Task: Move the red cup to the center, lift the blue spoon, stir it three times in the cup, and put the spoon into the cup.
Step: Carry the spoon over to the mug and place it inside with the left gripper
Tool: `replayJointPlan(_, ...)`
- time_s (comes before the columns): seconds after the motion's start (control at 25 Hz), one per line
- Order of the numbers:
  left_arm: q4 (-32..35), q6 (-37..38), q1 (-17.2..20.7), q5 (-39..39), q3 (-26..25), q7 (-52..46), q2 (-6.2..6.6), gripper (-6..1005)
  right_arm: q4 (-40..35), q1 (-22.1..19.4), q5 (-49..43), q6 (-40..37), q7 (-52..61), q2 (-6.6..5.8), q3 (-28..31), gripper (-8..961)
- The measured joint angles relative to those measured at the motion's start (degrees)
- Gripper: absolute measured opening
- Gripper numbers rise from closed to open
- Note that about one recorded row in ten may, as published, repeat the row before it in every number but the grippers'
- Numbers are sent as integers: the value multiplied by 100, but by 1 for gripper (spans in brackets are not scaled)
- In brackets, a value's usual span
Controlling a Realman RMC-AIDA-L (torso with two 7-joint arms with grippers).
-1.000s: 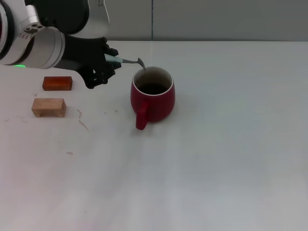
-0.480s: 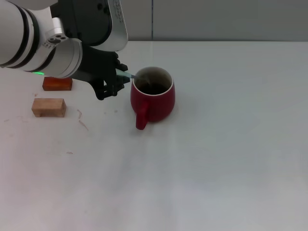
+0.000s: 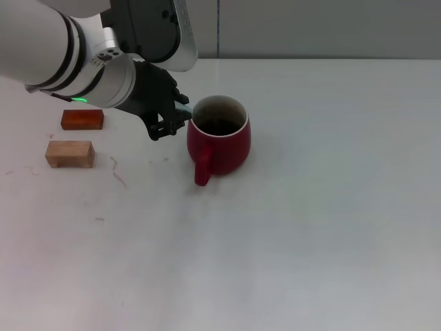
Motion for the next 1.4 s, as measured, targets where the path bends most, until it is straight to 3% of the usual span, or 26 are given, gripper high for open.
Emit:
replayJointPlan(0.28, 538, 358, -326, -71, 175, 19, -41, 237, -14, -26, 2, -21, 3, 0, 0, 809)
replayJointPlan(0.48, 504, 371, -380, -102, 401, -15, -46, 240, -20, -65, 2, -21, 5, 0, 0, 809)
replayJointPlan(0.72, 93, 134, -191, -90, 595, -46, -48, 244, -10, -71, -3, -10, 8, 0, 0, 809)
replayJointPlan(1.08, -88, -51, 73, 160, 432, -50, -19, 251, 2, -40, -19, 9, 9, 0, 0, 809)
replayJointPlan(1.4, 203, 295, -112, 172, 337, -25, -28, 256, 10, 4, -25, 23, 9, 0, 0, 809)
